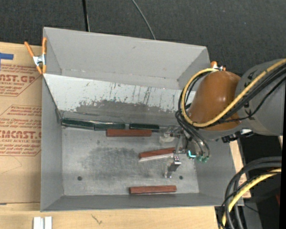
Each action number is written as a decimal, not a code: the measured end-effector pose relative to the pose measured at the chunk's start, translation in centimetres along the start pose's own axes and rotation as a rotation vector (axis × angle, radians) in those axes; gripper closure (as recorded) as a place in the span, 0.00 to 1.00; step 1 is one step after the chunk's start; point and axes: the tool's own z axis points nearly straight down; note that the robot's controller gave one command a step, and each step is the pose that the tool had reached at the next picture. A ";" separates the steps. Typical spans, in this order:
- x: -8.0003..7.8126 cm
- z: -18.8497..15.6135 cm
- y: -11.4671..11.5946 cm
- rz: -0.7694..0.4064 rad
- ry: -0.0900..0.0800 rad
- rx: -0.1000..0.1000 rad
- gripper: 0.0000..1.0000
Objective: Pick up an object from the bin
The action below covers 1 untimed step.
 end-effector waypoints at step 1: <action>-0.2 -0.4 0.0 0.000 -0.007 0.001 0.00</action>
Offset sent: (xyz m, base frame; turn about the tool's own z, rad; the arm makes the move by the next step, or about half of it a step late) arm 0.0305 -0.0103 -0.0746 0.0439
